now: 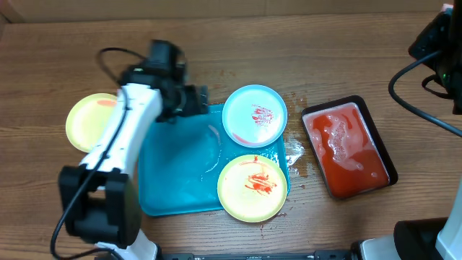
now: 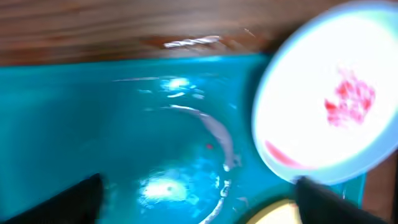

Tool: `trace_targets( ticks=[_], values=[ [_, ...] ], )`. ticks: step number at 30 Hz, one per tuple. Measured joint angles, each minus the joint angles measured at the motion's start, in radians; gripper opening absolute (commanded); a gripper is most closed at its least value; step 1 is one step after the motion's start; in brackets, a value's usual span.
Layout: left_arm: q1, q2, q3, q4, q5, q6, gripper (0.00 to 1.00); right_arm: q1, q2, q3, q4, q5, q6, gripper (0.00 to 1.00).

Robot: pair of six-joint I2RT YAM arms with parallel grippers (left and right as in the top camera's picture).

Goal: Clean dirty plates on tray and stack at the side
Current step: 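Release the yellow plate and move the left gripper to the blue plate rim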

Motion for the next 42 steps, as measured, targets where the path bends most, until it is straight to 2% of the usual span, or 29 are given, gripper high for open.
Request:
trace_targets(
  ticks=[1, 3, 6, 7, 9, 10, 12, 17, 20, 22, 25, 29, 37, 39, 41, 42],
  values=[
    [-0.028, 0.013, 0.000, 0.006, 0.000, 0.023, 0.09, 0.000, 0.000, 0.000, 0.000, -0.003, -0.002, 0.04],
    [-0.079, 0.042, 0.000, 0.017, -0.003, 0.058, 0.48, 0.000, 0.000, 0.000, -0.003, -0.011, -0.006, 0.04],
    [-0.143, 0.087, 0.000, 0.025, -0.021, 0.089, 0.52, 0.000, 0.000, 0.000, -0.008, -0.018, -0.009, 0.04],
    [-0.163, 0.103, 0.000, 0.026, -0.024, 0.096, 0.49, 0.000, 0.000, 0.000, -0.011, -0.018, -0.010, 0.04],
    [-0.188, 0.128, 0.000, 0.031, -0.028, 0.101, 0.30, 0.000, 0.000, 0.000, -0.011, -0.020, -0.012, 0.04],
    [-0.195, 0.139, 0.000, 0.035, -0.030, 0.105, 0.27, 0.000, 0.000, 0.000, -0.011, -0.021, -0.012, 0.04],
    [-0.199, 0.153, 0.000, 0.042, -0.032, 0.117, 0.40, 0.000, 0.000, 0.000, -0.011, -0.021, -0.013, 0.04],
    [-0.196, 0.167, 0.000, 0.055, -0.036, 0.104, 0.48, 0.000, 0.000, 0.000, -0.012, -0.021, -0.013, 0.04],
    [-0.195, 0.176, 0.000, 0.086, -0.038, 0.076, 0.44, 0.000, 0.000, 0.000, -0.012, -0.022, -0.013, 0.04],
    [-0.195, 0.187, 0.000, 0.119, -0.038, 0.033, 0.33, 0.000, 0.000, 0.000, -0.013, -0.022, -0.013, 0.04],
    [-0.195, 0.203, 0.000, 0.148, -0.039, -0.019, 0.32, 0.000, 0.000, 0.000, -0.013, -0.021, -0.013, 0.04],
    [-0.195, 0.230, 0.000, 0.152, -0.039, -0.096, 0.40, 0.000, 0.000, 0.000, -0.014, -0.021, -0.013, 0.04],
    [-0.195, 0.275, 0.000, 0.166, -0.039, -0.195, 0.37, 0.000, 0.000, 0.000, -0.015, -0.022, -0.013, 0.04],
    [-0.195, 0.282, 0.000, 0.171, -0.038, -0.214, 0.29, 0.000, 0.000, 0.000, -0.017, -0.022, -0.013, 0.04],
    [-0.194, 0.283, 0.000, 0.176, -0.037, -0.229, 0.17, 0.000, 0.000, 0.000, -0.018, -0.022, -0.013, 0.04],
    [-0.194, 0.286, 0.000, 0.178, -0.038, -0.241, 0.07, 0.000, 0.000, 0.000, -0.018, -0.022, -0.013, 0.04]
  ],
)
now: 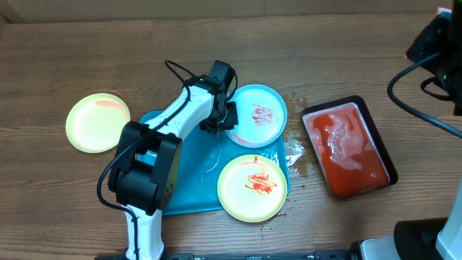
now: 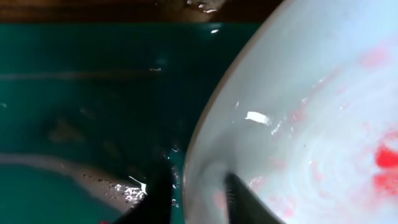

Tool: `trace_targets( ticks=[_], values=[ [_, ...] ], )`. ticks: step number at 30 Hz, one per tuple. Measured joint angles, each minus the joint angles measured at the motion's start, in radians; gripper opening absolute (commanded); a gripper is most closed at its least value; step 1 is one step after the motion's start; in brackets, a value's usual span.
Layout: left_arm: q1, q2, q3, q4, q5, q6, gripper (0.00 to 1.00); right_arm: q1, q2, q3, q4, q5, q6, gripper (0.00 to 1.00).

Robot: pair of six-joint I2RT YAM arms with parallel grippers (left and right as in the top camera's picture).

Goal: Clean dirty plates on tray and stack at the side
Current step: 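Release the yellow plate and move the left gripper to the blue plate rim, then grip the light-blue plate rim and pull it left on the tray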

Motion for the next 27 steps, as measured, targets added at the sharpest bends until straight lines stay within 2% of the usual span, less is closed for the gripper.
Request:
trace_targets(
  ticks=[1, 10, 15, 21, 27],
  values=[
    [0.000, 0.002, 0.001, 0.001, 0.000, -0.004, 0.04, 0.000, 0.000, 0.000, 0.000, 0.000, 0.000, 0.04],
    [0.006, 0.003, 0.019, -0.004, 0.005, -0.003, 0.04, 0.000, 0.000, 0.000, 0.000, -0.016, 0.000, 0.04],
    [0.031, 0.002, 0.033, -0.096, -0.072, 0.021, 0.04, 0.000, 0.000, 0.000, 0.000, -0.023, 0.000, 0.04],
    [0.110, -0.001, 0.035, -0.228, -0.178, 0.109, 0.04, 0.000, 0.003, 0.000, 0.000, -0.042, -0.003, 0.04],
    [0.174, -0.001, 0.031, -0.272, -0.256, 0.243, 0.04, 0.000, 0.043, 0.000, -0.001, -0.094, -0.014, 0.04]
  ],
)
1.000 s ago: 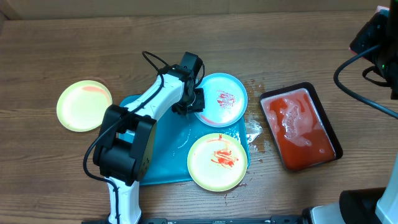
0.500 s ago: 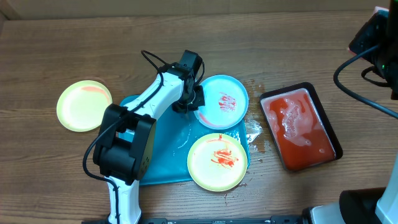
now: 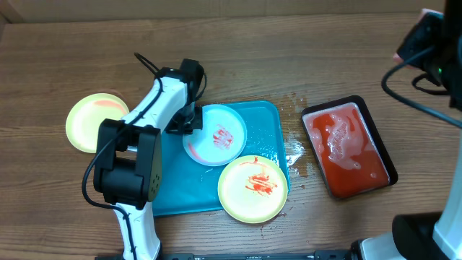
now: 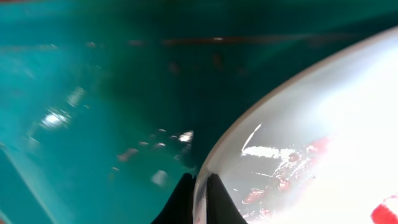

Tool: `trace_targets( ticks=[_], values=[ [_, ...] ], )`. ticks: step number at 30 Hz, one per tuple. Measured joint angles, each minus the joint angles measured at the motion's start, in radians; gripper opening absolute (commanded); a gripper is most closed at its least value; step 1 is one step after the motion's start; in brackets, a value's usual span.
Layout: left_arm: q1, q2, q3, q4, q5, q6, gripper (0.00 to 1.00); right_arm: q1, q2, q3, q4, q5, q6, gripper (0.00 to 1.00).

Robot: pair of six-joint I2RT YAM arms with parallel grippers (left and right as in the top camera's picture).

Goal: Clean dirty plates on tray and stack at the side
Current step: 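Grip the light-blue plate rim and pull it left on the tray, then bring the sponge in the right gripper down onto the blue plate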

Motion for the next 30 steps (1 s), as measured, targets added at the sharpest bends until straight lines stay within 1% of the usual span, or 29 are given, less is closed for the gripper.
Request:
trace_targets(
  ticks=[4, 9, 11, 17, 21, 25, 28, 30],
  values=[
    [0.011, 0.000, -0.001, 0.013, -0.022, 0.090, 0.04, 0.000, 0.058, 0.000, -0.010, -0.056, -0.012, 0.04],
    [0.024, 0.000, -0.004, 0.039, -0.005, 0.140, 0.05, 0.000, 0.128, 0.000, -0.016, -0.150, -0.045, 0.04],
    [0.035, -0.001, -0.004, 0.051, 0.025, 0.152, 0.05, 0.000, 0.147, 0.000, -0.016, -0.195, -0.060, 0.04],
    [0.084, -0.002, -0.004, 0.107, 0.178, 0.164, 0.04, 0.007, 0.171, 0.000, -0.006, -0.343, -0.110, 0.04],
    [0.093, -0.002, -0.006, 0.130, 0.265, 0.164, 0.04, 0.037, 0.184, -0.003, 0.013, -0.457, -0.145, 0.04],
    [0.093, 0.001, -0.007, 0.135, 0.314, 0.165, 0.04, 0.093, 0.184, -0.063, 0.058, -0.518, -0.157, 0.04],
    [0.093, 0.003, -0.008, 0.138, 0.335, 0.168, 0.04, 0.153, 0.185, -0.161, 0.122, -0.539, -0.165, 0.04],
    [0.093, 0.003, -0.009, 0.138, 0.341, 0.169, 0.04, 0.201, 0.185, -0.257, 0.185, -0.547, -0.163, 0.04]
  ],
)
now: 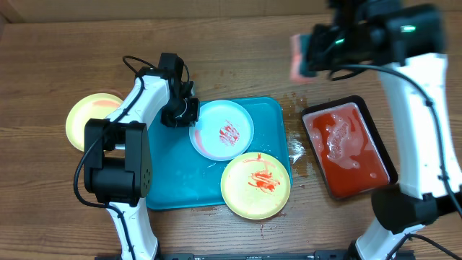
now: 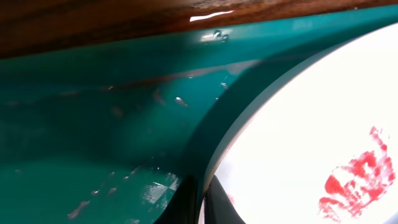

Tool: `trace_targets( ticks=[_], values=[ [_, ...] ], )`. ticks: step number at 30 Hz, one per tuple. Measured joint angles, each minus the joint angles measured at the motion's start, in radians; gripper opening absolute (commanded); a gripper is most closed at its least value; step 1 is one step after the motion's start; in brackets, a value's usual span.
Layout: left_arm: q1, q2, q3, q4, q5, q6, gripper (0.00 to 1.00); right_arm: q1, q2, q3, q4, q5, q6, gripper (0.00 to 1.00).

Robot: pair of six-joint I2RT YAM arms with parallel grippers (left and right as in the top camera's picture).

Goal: Clean dirty plates on tray and stack at the side
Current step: 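Bring the sponge in the right gripper down onto the blue plate, then scrub the light-blue plate with the sponge while the left gripper holds it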

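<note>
A pale blue plate (image 1: 221, 130) smeared with red lies in the middle of the teal tray (image 1: 173, 180). My left gripper (image 1: 185, 115) is shut on its left rim. In the left wrist view the two dark fingertips (image 2: 186, 208) pinch the edge of the plate (image 2: 311, 137) over the wet tray (image 2: 93, 124). A yellow plate (image 1: 256, 185) with red smears sits at the tray's front right corner. Another yellow plate (image 1: 90, 121) lies on the table to the left. My right gripper (image 1: 312, 52) hovers behind the tray, holding a blurred pink sponge (image 1: 298, 56).
A black tub of red liquid (image 1: 349, 148) stands right of the tray. Water drops spot the wood between tray and tub. The right arm (image 1: 419, 87) reaches over the tub from the right side.
My right arm has come in from the far right edge to behind the tray, carrying the pink sponge. The left gripper still pinches the blue plate, which sits slightly further right.
First my left gripper stood open over the tray's back left, with the blue plate at the tray's back right corner. Then the fingers straddled the plate's left rim. After that the plate lay mid-tray, pinched by the gripper. It stays there now, and the right arm has arrived.
</note>
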Motion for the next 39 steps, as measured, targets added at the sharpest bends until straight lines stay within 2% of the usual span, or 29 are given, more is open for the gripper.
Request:
trace_targets(
  ticks=[9, 17, 24, 29, 35, 39],
  values=[
    [0.000, 0.000, -0.004, 0.002, 0.014, 0.006, 0.05, 0.174, 0.011, -0.508, 0.389, -0.018, 0.038, 0.04],
    [0.000, 0.000, -0.005, 0.003, 0.018, 0.007, 0.04, 0.283, 0.017, -0.800, 0.668, -0.043, 0.026, 0.04],
    [0.000, 0.000, -0.005, 0.003, 0.020, 0.007, 0.05, 0.420, 0.104, -0.825, 0.833, -0.024, 0.008, 0.04],
    [0.000, 0.001, -0.005, 0.003, 0.020, 0.007, 0.04, 0.439, 0.214, -0.824, 0.926, -0.031, 0.076, 0.04],
    [0.000, 0.002, -0.006, 0.002, 0.020, 0.007, 0.05, 0.437, 0.231, -0.811, 0.924, -0.014, 0.127, 0.04],
    [0.000, 0.003, -0.006, 0.001, 0.021, 0.007, 0.05, 0.458, 0.238, -0.767, 0.861, 0.111, 0.143, 0.04]
  ],
)
